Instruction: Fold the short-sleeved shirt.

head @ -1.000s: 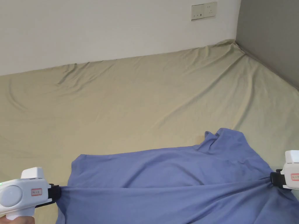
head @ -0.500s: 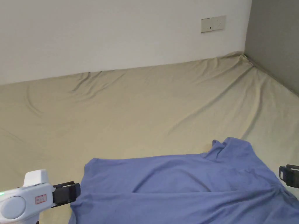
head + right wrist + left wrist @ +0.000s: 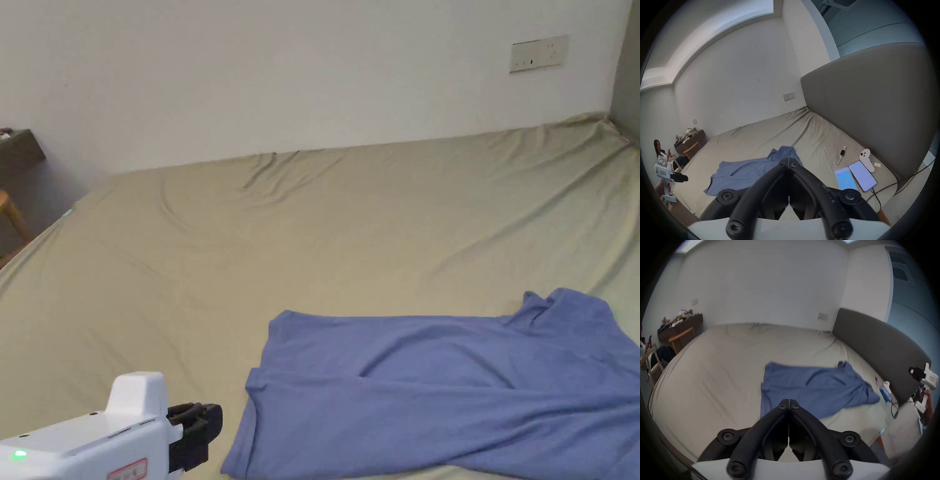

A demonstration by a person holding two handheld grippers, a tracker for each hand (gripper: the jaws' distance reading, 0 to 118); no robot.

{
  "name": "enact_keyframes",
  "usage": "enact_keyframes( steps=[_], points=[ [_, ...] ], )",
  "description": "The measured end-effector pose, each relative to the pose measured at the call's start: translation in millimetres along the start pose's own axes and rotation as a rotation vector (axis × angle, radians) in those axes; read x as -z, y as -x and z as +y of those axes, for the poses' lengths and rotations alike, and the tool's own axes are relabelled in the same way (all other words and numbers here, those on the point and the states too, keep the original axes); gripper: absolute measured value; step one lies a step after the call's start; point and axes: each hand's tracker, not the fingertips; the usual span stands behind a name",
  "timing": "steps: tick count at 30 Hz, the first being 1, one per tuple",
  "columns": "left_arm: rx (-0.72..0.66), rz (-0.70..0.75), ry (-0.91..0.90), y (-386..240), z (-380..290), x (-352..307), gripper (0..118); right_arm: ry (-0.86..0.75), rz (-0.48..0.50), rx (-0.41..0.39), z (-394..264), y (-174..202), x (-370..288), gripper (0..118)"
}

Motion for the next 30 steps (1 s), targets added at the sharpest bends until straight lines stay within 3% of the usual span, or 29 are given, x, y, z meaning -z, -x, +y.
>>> enact_keyframes(
  steps=[7, 8, 9, 12, 14, 17, 18, 20, 21, 22, 25, 30],
  points=[
    [-0.214, -0.073, 0.270, 39, -21, 84, 4, 0.080, -0.030, -0.001, -27, -1, -8, 0],
    [-0.246, -0.044, 0.270, 44, -23, 95, 16, 0.089, -0.033, -0.001, -29, -1, -8, 0],
    [-0.264, -0.032, 0.313, 49, -24, 105, 46, 0.100, -0.028, -0.003, -31, 0, -8, 0],
    [-0.219, 0.023, 0.416, 53, -30, 131, 105, 0.124, -0.031, -0.009, -34, 0, -8, 0],
    [-0.141, 0.074, 0.404, 53, -32, 141, 116, 0.138, -0.024, -0.002, -35, -1, -6, 0],
    [-0.157, 0.096, 0.377, 52, -33, 151, 114, 0.154, -0.025, -0.005, -38, 0, -2, 0],
    [-0.165, 0.108, 0.378, 52, -33, 155, 101, 0.159, -0.024, -0.011, -39, 0, -1, 0],
    [-0.151, 0.073, 0.373, 49, -34, 161, 95, 0.174, -0.022, -0.021, -41, 1, 2, 0],
    [-0.132, 0.063, 0.376, 45, -34, 164, 78, 0.181, -0.017, -0.023, -41, 2, 6, 0],
    [-0.088, 0.068, 0.374, 40, -35, 167, 52, 0.187, -0.016, -0.023, -42, 3, 8, 0],
    [0.008, 0.051, 0.395, 27, -37, 172, 13, 0.213, -0.012, -0.018, -47, 1, 19, 0],
    [-0.036, 0.048, 0.395, 27, -31, 169, 8, 0.289, -0.028, -0.028, -61, -7, 58, 0]
  ],
)
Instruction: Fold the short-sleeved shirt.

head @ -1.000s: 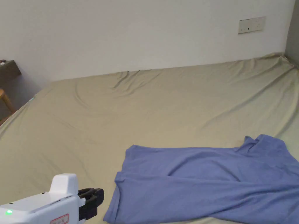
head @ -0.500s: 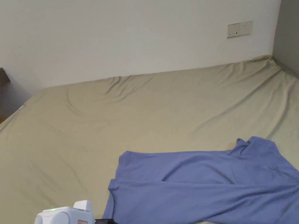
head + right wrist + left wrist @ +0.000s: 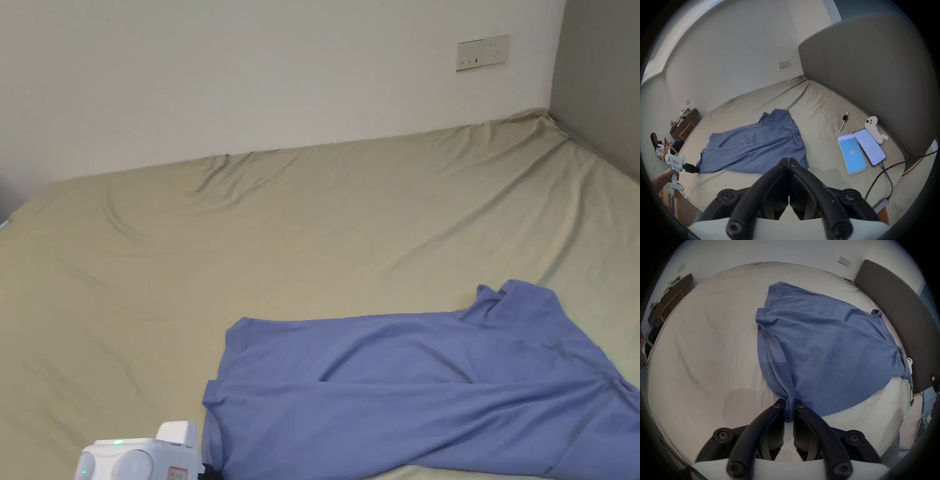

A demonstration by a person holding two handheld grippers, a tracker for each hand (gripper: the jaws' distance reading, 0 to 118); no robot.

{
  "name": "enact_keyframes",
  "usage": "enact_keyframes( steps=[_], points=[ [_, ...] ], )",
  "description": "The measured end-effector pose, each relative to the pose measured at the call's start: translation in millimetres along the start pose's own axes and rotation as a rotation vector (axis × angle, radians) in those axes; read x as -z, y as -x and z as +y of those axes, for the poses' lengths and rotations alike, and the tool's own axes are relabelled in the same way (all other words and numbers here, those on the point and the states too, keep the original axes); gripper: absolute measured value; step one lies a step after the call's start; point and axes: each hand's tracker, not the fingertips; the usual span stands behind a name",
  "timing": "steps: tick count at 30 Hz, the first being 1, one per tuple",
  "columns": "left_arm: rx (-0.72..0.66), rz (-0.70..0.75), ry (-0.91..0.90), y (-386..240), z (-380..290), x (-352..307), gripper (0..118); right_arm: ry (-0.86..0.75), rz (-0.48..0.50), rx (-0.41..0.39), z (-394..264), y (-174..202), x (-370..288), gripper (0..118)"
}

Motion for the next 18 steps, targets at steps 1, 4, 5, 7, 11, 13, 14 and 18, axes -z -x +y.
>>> enact_keyframes(
  steps=[1, 4, 5, 7, 11, 13, 14, 18],
  points=[
    [-0.002, -0.002, -0.006, 1, -1, -3, 8, 0.032, 0.001, 0.008, -1, -4, 15, 0],
    [-0.007, -0.008, -0.039, 2, -1, -14, 8, 0.135, 0.010, 0.048, -4, -18, 61, 5],
    [-0.002, -0.009, -0.049, 3, -1, -20, 8, 0.176, 0.036, 0.032, -5, -22, 78, 28],
    [-0.001, -0.010, -0.061, 5, 0, -26, 8, 0.243, 0.020, 0.006, -7, -25, 102, 118],
    [-0.008, -0.017, -0.077, 4, 4, -33, 8, 0.294, 0.037, -0.015, -15, -45, 151, 110],
    [0.005, -0.011, -0.079, 2, 4, -34, 8, 0.373, 0.029, 0.021, -19, -52, 169, 80],
    [0.010, -0.008, -0.081, -1, 4, -35, 8, 0.384, 0.043, 0.036, -22, -56, 175, 51],
    [0.014, -0.003, -0.079, 2, 5, -33, 8, 0.373, 0.027, 0.035, -39, -26, 171, 11]
  ],
)
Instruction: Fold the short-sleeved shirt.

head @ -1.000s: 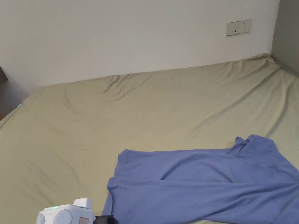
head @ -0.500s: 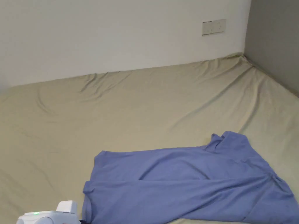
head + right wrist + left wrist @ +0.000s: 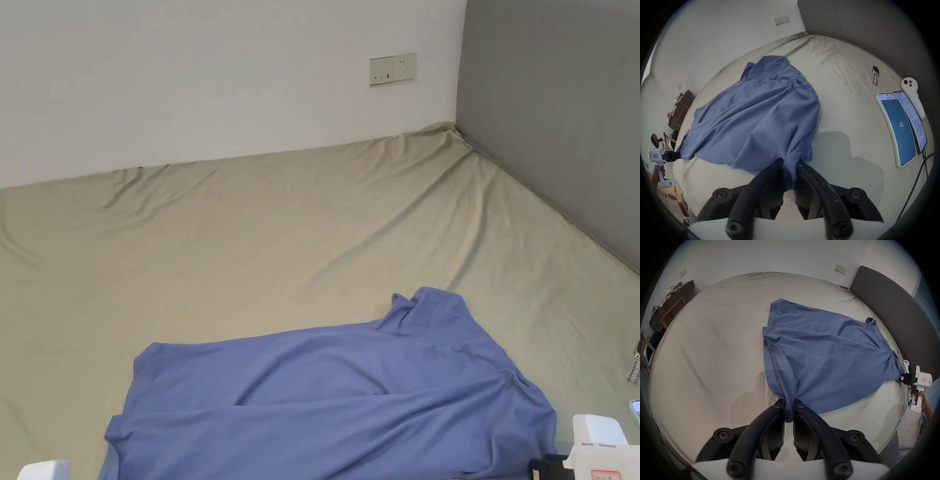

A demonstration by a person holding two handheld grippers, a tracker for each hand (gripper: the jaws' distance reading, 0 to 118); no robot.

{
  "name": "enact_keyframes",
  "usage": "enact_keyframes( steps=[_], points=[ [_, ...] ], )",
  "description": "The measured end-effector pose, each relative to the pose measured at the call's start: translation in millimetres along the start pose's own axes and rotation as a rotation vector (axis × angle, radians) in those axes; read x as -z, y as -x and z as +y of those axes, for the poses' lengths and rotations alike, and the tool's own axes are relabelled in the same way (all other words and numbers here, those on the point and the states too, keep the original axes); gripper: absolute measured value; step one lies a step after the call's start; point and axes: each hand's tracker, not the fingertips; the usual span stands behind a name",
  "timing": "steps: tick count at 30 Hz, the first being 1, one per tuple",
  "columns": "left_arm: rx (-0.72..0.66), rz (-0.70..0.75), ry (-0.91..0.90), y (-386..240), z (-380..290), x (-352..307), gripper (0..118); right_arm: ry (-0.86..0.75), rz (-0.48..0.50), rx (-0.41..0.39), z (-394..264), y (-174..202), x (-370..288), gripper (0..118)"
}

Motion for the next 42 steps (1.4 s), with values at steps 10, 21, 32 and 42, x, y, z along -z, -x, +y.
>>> enact_keyframes(
  steps=[10, 21, 32, 42],
  points=[
    [-0.008, -0.014, -0.057, 1, 12, -55, 8, -0.057, 0.044, 0.003, 29, 4, -87, 9],
    [0.017, -0.044, 0.003, 6, -65, -134, 8, 0.052, 0.063, -0.133, -20, -3, -183, 9],
    [-0.092, -0.022, 0.149, 23, -154, -54, 8, 0.208, -0.003, -0.066, -110, -21, -107, 9],
    [-0.015, 0.110, -0.130, -1, -124, -121, 109, -0.262, -0.033, -0.216, -83, 13, -206, 110]
  ],
)
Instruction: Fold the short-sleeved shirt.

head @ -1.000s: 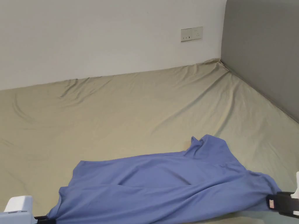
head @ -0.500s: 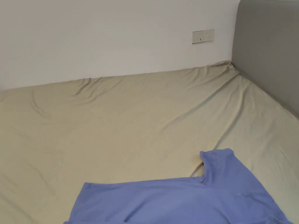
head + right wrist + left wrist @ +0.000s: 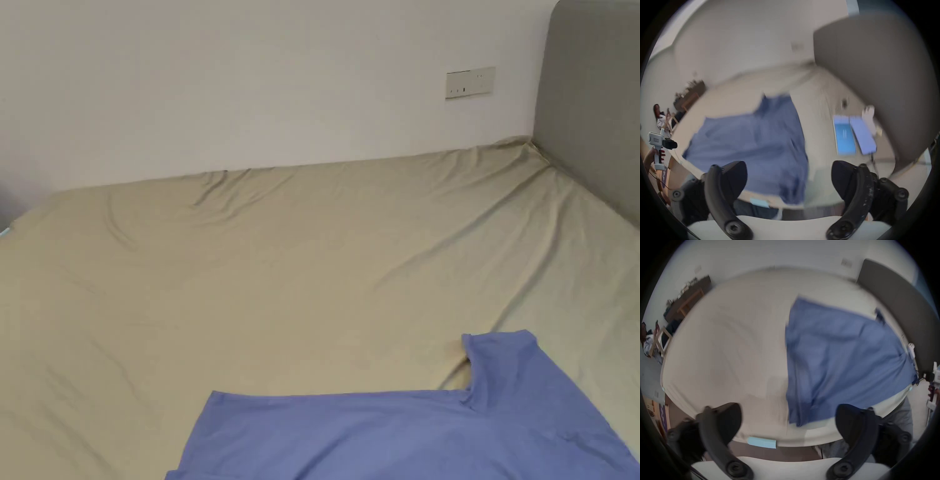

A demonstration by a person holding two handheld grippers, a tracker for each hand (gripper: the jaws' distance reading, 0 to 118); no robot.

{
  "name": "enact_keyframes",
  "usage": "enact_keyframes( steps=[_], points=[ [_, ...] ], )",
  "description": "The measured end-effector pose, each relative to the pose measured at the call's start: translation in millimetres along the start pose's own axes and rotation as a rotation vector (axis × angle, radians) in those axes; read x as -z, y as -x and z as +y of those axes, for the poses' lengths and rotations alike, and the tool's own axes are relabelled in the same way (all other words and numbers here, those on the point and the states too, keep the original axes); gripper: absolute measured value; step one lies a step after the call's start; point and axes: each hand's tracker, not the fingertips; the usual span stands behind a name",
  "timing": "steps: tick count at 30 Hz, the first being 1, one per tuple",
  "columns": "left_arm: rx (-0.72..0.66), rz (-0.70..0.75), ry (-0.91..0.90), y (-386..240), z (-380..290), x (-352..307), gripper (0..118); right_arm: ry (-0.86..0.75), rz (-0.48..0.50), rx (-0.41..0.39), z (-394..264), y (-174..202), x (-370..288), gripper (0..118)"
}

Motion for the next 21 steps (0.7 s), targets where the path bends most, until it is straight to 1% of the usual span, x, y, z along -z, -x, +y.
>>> enact_keyframes(
  steps=[1, 3, 4, 5, 6, 7, 8, 9, 10, 11, 12, 13, 15, 16, 17, 18, 19, 20, 21],
  points=[
    [-0.017, -0.006, -0.058, -6, 11, -16, 112, -0.074, 0.010, -0.009, 14, 9, -15, 118],
    [-0.040, -0.042, -0.161, -13, 31, -37, 118, -0.216, 0.070, 0.035, 40, 15, -36, 117],
    [-0.054, -0.053, -0.195, -16, 44, -40, 112, -0.276, 0.105, 0.064, 50, 19, -41, 104],
    [-0.073, -0.094, -0.213, -14, 57, -39, 90, -0.309, 0.142, 0.103, 59, 23, -44, 80],
    [-0.090, -0.135, -0.202, -12, 70, -33, 44, -0.318, 0.142, 0.114, 66, 27, -45, 29],
    [-0.109, -0.176, -0.183, -11, 87, -21, 0, -0.321, 0.148, 0.121, 73, 31, -30, 2],
    [-0.112, -0.153, -0.182, -11, 103, -9, 0, -0.322, 0.152, 0.155, 76, 35, -25, 1],
    [-0.103, -0.130, -0.177, -13, 119, 6, 0, -0.312, 0.153, 0.163, 80, 37, -21, 1],
    [-0.095, -0.099, -0.173, -6, 136, 26, 0, -0.299, 0.176, 0.189, 83, 37, -15, 1],
    [-0.069, -0.088, -0.127, -5, 153, 41, 0, -0.293, 0.201, 0.192, 83, 34, -12, 0],
    [-0.052, -0.078, -0.095, -5, 171, 60, 0, -0.293, 0.182, 0.187, 83, 36, -8, 0],
    [-0.050, -0.086, -0.067, -4, 188, 81, 0, -0.288, 0.141, 0.184, 81, 37, -3, 0],
    [-0.048, -0.095, 0.009, -6, 212, 119, 0, -0.271, 0.131, 0.166, 79, 37, 4, 0],
    [-0.055, -0.109, 0.051, -5, 224, 139, 8, -0.256, 0.134, 0.170, 77, 36, 9, 0],
    [-0.058, -0.107, 0.076, -5, 233, 156, 35, -0.238, 0.130, 0.182, 74, 35, 13, 0],
    [-0.048, -0.122, 0.113, -7, 236, 175, 89, -0.214, 0.126, 0.200, 71, 32, 17, 0],
    [-0.040, -0.103, 0.125, -7, 240, 191, 89, -0.194, 0.125, 0.207, 71, 33, 21, 0],
    [-0.051, -0.068, 0.133, -8, 242, 204, 103, -0.180, 0.117, 0.207, 69, 32, 24, 0],
    [-0.029, -0.032, 0.172, -10, 242, 220, 118, -0.168, 0.095, 0.195, 66, 31, 27, 0]
  ],
)
